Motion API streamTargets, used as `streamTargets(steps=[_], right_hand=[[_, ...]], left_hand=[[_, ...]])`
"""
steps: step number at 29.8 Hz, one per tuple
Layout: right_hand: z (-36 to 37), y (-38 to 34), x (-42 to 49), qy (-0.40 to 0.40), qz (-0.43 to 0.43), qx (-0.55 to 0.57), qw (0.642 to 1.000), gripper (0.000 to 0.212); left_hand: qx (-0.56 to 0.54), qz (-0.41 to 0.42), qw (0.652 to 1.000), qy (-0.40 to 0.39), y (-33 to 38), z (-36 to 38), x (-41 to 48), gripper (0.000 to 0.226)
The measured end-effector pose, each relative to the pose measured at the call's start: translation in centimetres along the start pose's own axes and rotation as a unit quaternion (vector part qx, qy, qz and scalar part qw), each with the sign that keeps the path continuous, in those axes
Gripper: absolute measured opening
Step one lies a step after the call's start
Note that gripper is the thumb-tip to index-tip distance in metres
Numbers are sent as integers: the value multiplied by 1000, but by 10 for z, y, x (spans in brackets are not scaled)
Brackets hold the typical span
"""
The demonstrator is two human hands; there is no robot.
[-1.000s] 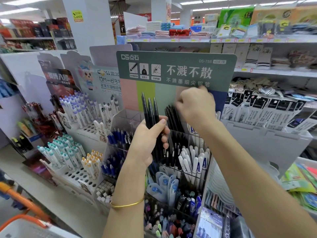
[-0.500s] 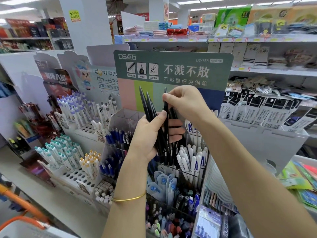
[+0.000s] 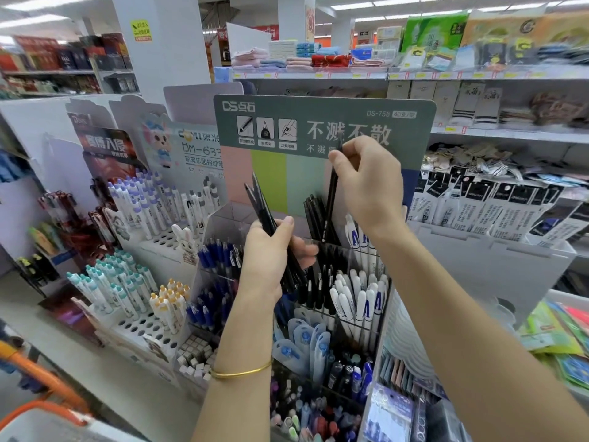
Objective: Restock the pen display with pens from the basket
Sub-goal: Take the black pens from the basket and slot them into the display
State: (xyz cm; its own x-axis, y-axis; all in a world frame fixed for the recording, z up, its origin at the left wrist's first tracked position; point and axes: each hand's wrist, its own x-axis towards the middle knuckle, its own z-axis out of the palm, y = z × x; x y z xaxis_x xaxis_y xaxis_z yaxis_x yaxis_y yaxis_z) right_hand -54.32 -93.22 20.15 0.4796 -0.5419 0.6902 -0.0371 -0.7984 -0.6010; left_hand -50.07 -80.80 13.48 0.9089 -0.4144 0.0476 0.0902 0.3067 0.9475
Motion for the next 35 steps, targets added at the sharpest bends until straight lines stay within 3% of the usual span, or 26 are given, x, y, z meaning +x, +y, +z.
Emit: streamTargets(steps=[4,7,10,15,19,21,23,26,28,32,35], right_hand=[[2,2,-1,2,-29,-52,998,17],[6,5,-3,-58,-37,-121,990,21],[10,8,-5,-139,-56,-266,952,29],[13,9,-6,-214,-69,-383,896,11],[7,7,1,-185,-59,-330,924,16],[1,4,3,-152,-65,-249,954,33],[-3,-2,0,-181,-46,-106,977,49],[-5,-10,-5,-231,-24,20,972,39],[-5,-10,-4,-190,-22,53,980,30],[-8,-8,8,-26,7,86,996,15],[-6,-3,8,14,-1,65,998,19]], left_hand=[[18,-5,999,-35,1,0,1,13],[-4,-14,997,-71,1,3,0,24],[-29,-25,996,-82,0,6,-2,21],[-42,-15,994,-104,-1,5,-4,14],[-15,10,992,-122,-1,3,-5,16],[-5,23,992,-128,-2,3,-6,17],[-1,31,990,-135,-1,4,-7,19],[0,33,989,-143,-1,6,-8,21],[-14,24,992,-125,0,7,-8,20],[-11,12,999,-41,-4,1,-4,18],[46,29,999,6,-6,-2,-1,17]])
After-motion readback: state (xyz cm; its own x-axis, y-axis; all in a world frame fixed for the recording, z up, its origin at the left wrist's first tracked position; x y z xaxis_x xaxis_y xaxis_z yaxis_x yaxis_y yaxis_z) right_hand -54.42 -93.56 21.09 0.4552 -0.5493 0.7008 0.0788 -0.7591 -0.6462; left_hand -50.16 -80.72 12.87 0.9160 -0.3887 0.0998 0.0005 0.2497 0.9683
